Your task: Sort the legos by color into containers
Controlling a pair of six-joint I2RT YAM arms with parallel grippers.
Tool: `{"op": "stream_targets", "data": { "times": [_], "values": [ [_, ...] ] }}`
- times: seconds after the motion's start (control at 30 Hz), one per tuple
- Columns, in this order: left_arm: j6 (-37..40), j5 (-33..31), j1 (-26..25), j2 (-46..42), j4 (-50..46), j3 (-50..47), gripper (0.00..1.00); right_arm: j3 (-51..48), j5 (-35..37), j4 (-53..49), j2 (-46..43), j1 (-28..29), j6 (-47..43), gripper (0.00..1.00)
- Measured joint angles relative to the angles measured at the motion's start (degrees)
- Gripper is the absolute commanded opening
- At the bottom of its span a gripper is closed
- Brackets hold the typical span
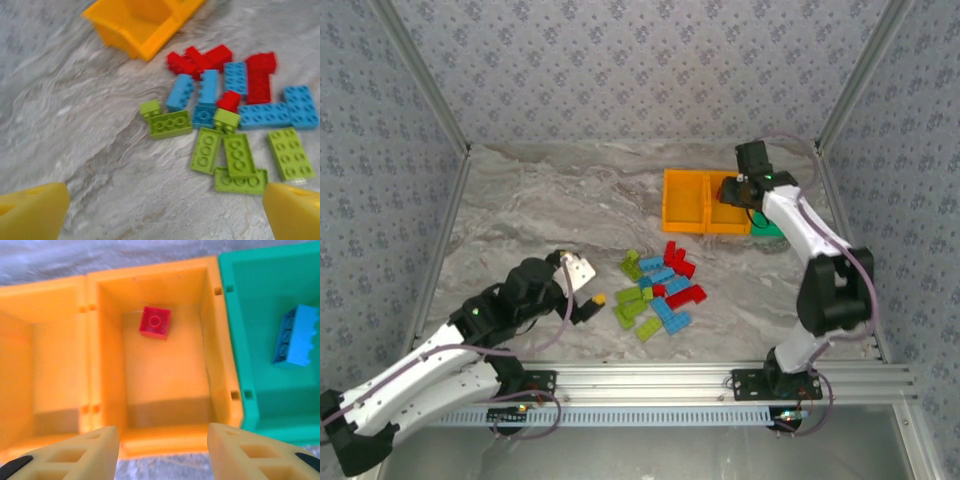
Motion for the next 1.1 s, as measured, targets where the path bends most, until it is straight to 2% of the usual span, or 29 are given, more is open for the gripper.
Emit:
{"op": "stream_targets", "data": {
  "times": [0.13,0.23,0.3,0.4,0.53,0.63,0.7,0.87,1.0,1.1],
  "values": [
    [-16.5,-7.8,0.6,7.4,-1.7,9.9,0.92,-6.9,-2.4,-3.5,-18.5,5.3,2.1,0.7],
    [-28.0,-10.6,0.6,11.6,-1.3,13.4,0.94,-12.5,-4.3,-7.1,-32.1,14.3,4.0,0.79],
    [-34.9,-11.6,0.7,14.9,-0.4,13.8,0.96,-15.3,-5.9,-10.3,-38.2,19.8,5.6,0.82],
    [-44.9,-11.2,1.9,22.5,0.9,13.8,0.97,-18.7,-8.5,-15.0,-43.5,26.7,8.6,0.89],
    [-55.0,-9.1,3.9,35.5,0.7,17.4,0.99,-20.4,-9.6,-20.6,-42.9,35.6,11.8,0.96],
    [-57.7,-6.5,4.7,45.3,0.5,22.9,0.99,-20.5,-8.2,-23.1,-41.0,40.2,13.3,0.97],
    [-58.3,-4.7,5.1,50.3,0.9,25.9,0.98,-20.5,-6.9,-24.1,-40.7,40.9,14.2,0.98],
    [-59.7,0.3,6.1,60.4,1.4,30.0,0.84,-20.5,-2.8,-25.6,-41.0,40.9,16.6,0.99],
    [-60.2,3.3,7.3,64.6,1.5,30.3,0.77,-20.7,-1.0,-25.9,-41.5,40.8,18.7,0.99],
    [-60.5,5.2,8.1,66.6,2.2,30.4,0.69,-20.7,-0.5,-25.9,-41.6,40.8,19.7,0.99]
  ]
}}
